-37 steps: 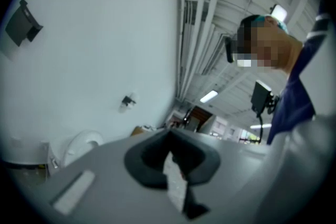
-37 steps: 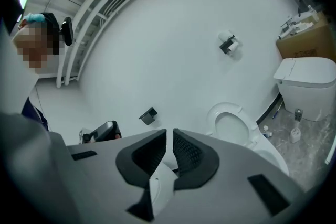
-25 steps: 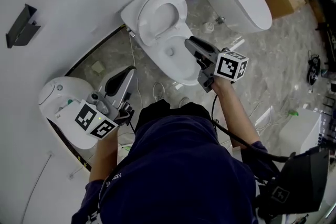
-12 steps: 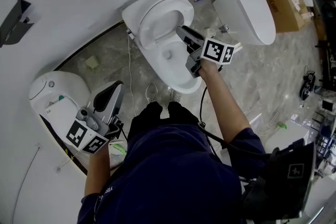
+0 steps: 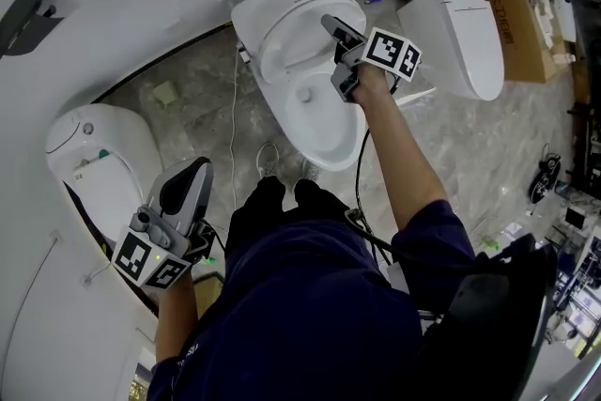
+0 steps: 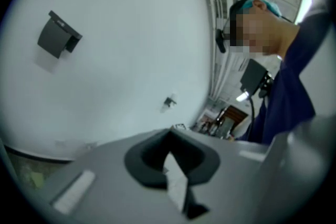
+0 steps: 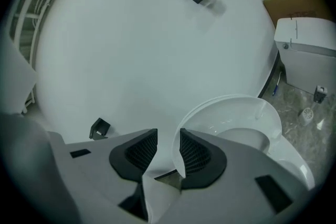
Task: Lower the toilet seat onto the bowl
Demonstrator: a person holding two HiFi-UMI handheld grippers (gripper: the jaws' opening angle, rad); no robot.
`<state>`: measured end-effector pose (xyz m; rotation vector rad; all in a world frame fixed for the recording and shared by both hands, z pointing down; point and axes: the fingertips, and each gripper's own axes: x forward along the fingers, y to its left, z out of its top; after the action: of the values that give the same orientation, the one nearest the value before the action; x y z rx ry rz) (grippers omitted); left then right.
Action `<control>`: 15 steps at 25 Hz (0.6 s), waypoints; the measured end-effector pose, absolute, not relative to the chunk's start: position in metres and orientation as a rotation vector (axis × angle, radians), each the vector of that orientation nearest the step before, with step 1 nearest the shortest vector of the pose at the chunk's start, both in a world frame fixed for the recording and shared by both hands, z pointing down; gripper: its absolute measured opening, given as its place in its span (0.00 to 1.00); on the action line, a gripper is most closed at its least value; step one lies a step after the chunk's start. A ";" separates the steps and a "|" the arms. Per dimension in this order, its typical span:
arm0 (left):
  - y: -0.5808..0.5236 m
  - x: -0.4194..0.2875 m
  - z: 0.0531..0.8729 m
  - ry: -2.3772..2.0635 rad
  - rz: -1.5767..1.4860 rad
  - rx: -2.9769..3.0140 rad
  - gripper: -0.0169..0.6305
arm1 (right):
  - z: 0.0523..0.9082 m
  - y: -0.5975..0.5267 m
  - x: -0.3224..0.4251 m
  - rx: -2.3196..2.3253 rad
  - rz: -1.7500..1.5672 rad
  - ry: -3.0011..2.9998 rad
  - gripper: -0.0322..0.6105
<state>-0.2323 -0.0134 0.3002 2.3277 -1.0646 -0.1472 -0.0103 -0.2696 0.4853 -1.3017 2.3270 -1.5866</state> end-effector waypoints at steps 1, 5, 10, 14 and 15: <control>-0.014 -0.235 0.301 -1.078 -0.151 2.319 0.03 | 0.490 -0.276 -0.012 -1.317 -1.601 2.324 0.23; -0.018 -0.243 0.305 -1.112 -0.156 2.295 0.03 | 0.503 -0.300 -0.016 -1.360 -1.655 2.282 0.23; -0.023 -0.249 0.307 -1.137 -0.173 2.268 0.03 | 0.518 -0.310 -0.019 -1.419 -1.730 2.252 0.23; -0.030 -0.253 0.311 -1.138 -0.188 2.254 0.03 | 0.529 -0.317 -0.016 -1.491 -1.775 2.207 0.20; -0.031 -0.254 0.312 -1.137 -0.192 2.251 0.03 | 0.530 -0.318 -0.016 -1.504 -1.782 2.198 0.20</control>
<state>-0.2536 -0.0308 0.3125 2.2514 -1.1367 -0.1918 -0.0158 -0.3176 0.5305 -1.5036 2.1975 -1.7819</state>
